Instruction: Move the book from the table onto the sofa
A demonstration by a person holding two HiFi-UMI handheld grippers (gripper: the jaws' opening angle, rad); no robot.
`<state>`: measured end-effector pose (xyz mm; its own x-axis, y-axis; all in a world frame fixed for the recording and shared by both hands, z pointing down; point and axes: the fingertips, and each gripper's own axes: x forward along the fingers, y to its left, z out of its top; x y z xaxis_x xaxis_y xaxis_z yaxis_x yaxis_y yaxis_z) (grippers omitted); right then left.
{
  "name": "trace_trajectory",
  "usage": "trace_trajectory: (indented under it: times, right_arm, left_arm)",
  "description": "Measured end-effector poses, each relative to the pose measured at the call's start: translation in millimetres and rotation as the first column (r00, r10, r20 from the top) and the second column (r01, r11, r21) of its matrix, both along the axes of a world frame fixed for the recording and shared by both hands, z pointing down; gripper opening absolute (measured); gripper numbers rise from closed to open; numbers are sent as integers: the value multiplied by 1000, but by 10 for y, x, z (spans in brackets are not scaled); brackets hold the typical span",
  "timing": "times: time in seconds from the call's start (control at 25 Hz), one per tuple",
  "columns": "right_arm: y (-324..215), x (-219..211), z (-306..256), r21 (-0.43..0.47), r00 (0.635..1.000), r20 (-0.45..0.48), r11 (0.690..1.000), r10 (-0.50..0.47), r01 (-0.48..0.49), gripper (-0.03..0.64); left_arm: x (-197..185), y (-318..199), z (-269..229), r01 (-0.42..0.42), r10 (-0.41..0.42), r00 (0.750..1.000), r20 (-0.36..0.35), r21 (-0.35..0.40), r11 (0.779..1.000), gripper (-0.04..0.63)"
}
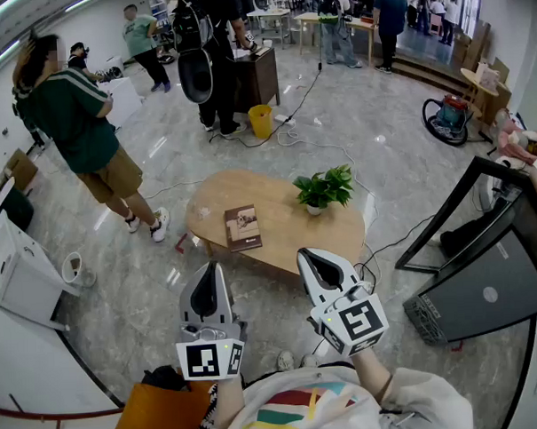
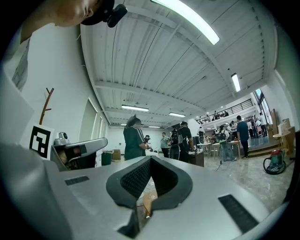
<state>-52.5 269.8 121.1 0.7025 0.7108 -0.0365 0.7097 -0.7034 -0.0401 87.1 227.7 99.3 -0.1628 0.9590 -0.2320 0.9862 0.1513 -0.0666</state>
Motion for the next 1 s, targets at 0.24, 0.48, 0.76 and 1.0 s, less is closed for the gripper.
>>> trace_trajectory:
  times: [0.24,0.48,0.76,1.0]
  right_arm:
    - [62,-101,-4,2,1000,-10,1000,3,-3,11]
    - [77,-231,-17,2,1000,-15,1000,0,0,11]
    - [44,-428,87,-4,1000,22,1000,-1,1,12]
    - [69,-423,214,25,999,24,999,-26,26,12]
  left_arm:
    - [-98,61,-73,-2,1,1000,-14,-21,1000,8]
    - [-260,100,-67,-9,8,1000,-27,-14,1000,8]
    - [-452,37,-38,-2,2,1000,-29,-18,1000,8]
    - [-478,39,40,1,-1,1000,-18,-16,1000,8]
